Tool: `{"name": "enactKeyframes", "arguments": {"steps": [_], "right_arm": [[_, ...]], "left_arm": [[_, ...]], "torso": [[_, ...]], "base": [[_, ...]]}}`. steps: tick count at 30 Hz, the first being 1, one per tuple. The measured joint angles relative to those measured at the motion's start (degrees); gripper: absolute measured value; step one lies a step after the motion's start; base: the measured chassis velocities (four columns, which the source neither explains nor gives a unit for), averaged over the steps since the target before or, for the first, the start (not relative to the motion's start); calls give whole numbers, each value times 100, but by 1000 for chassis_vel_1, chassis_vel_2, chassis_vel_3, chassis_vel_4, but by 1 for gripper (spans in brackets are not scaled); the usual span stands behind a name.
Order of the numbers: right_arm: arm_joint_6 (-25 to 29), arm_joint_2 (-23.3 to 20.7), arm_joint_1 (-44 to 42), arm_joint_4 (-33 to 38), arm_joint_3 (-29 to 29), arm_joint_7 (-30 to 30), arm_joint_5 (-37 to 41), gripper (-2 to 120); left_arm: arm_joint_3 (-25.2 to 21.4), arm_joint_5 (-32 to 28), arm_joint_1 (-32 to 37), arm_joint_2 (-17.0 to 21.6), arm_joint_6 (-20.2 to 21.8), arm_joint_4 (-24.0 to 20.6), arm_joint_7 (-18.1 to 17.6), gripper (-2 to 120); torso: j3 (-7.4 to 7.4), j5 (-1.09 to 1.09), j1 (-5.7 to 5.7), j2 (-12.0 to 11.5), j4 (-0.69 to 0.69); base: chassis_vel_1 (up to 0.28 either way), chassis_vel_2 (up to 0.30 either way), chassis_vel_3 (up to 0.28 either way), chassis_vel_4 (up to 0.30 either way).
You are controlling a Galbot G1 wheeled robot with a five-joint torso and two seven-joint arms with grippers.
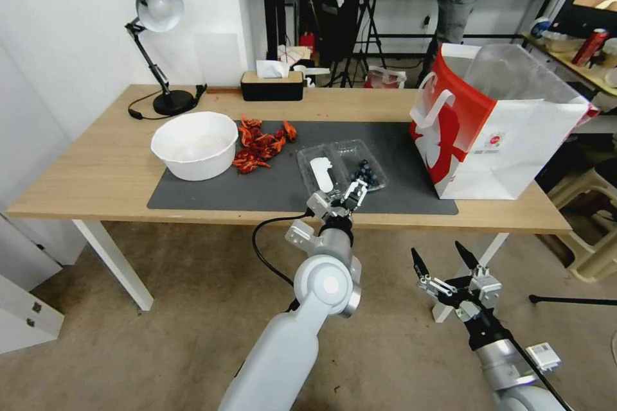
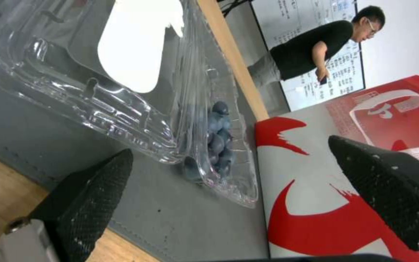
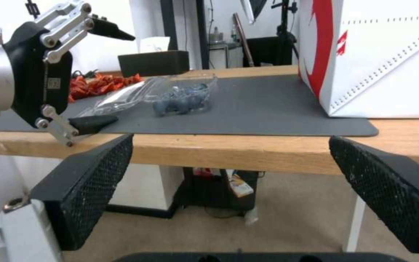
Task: Close the takeout container lid, then place the container into the takeout bag.
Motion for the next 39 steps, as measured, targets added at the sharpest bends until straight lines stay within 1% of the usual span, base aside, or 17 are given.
{"name": "enactKeyframes", "arguments": {"steps": [8, 31, 39], "right_arm": [[18, 32, -21, 0, -27, 0, -43, 100], [33, 101, -70, 28, -77, 24, -153, 100], [33, 104, -69, 30, -86, 41, -177, 100]], "left_arm": [[-48, -40, -5, 2, 2, 10, -3, 100], [-223, -175, -51, 14, -30, -20, 13, 100], [-268, -246, -37, 14, -77, -148, 185, 100]], "torso": [[-1, 0, -1, 2, -1], [2, 2, 1, 0, 2], [1, 2, 1, 0, 1]], "base": [[0, 0, 0, 0], [0, 0, 0, 0], [0, 0, 0, 0]]}}
